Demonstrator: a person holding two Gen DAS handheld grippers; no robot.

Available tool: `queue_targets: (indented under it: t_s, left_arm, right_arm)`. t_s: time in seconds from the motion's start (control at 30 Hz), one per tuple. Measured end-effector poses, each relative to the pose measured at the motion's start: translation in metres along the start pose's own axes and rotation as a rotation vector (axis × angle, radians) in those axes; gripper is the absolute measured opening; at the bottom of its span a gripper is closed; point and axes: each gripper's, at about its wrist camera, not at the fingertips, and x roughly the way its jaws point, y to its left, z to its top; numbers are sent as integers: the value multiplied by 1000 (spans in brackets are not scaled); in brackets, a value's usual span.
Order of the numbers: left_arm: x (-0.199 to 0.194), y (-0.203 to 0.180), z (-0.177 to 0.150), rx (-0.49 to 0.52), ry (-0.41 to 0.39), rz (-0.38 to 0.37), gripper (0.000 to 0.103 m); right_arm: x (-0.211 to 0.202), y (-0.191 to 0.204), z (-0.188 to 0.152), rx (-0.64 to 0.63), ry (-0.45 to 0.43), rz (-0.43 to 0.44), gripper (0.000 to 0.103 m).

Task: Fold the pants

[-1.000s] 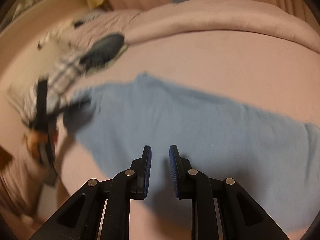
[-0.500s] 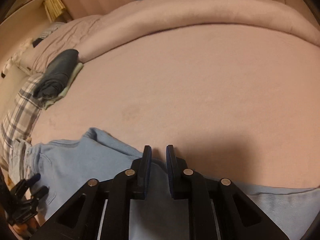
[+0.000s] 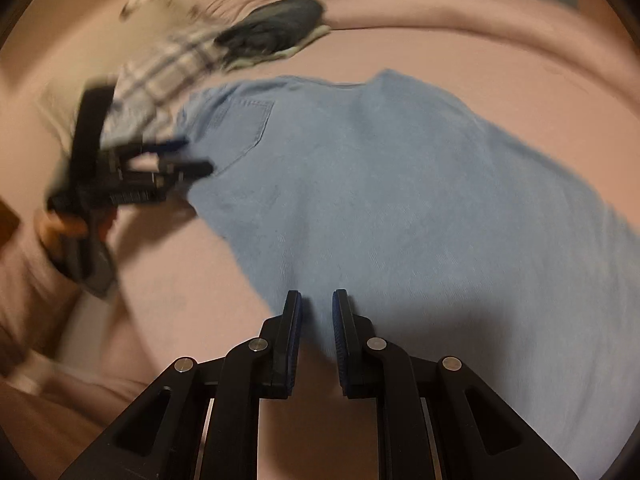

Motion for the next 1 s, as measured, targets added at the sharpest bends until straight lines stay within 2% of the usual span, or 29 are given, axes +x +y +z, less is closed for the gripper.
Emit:
queue_targets:
  t_s: [0.03, 0.13, 0.17, 0.2, 0.23, 0.27, 0.43, 0.53, 0.63, 0.73, 0.83, 0.87, 0.9, 0.93, 1.0]
  left_arm:
    - [-5, 0, -1, -4, -2, -2, 75]
    - [-22, 2, 3, -39, -24, -19, 75]
    - [-28, 0, 7, -58, -43, -43, 75]
    - [-30, -2, 11, -68, -55, -62, 75]
    - [-33, -8, 18, -85, -74, -104, 76]
    - [-35, -14, 24, -97, -86, -141, 76]
    - [-23, -73, 61, -103, -95, -348, 76]
    - [-13, -121, 78, -84, -64, -495, 76]
    - [0, -166, 89, -62, -12, -613, 76]
    - [14, -200, 93, -53, 43, -677, 76]
    - [39, -214, 85, -117, 137, -710, 76]
    - [48, -213, 79, -147, 176, -699, 74]
    - [53, -212, 75, -171, 187, -704, 74]
    - [52, -211, 72, -181, 164, -714, 74]
    - [49, -209, 72, -187, 169, -721, 74]
  right_arm:
    - [-10, -8, -1, 45, -21, 20, 15]
    - [-58, -50, -11, 227, -159, -25, 19]
    - [-81, -72, -20, 329, -227, -29, 22]
    - [-94, -90, -31, 427, -290, -31, 34]
    - [-110, -107, -43, 515, -343, -43, 46]
    - [-130, -129, -62, 628, -415, -70, 49]
    - [-174, -180, -142, 977, -597, -158, 50]
    - [-180, -186, -170, 1050, -610, -194, 50]
    - [-167, -188, -175, 1079, -565, -182, 50]
    - [-157, -190, -168, 1070, -568, -133, 50]
    - [-144, -193, -155, 1047, -594, -119, 50]
    - [-142, -195, -154, 1035, -606, -140, 48]
    - [-142, -199, -153, 1039, -626, -172, 36]
    - [-140, -201, -153, 1052, -640, -185, 23]
    - [-140, -205, -157, 1077, -666, -174, 17]
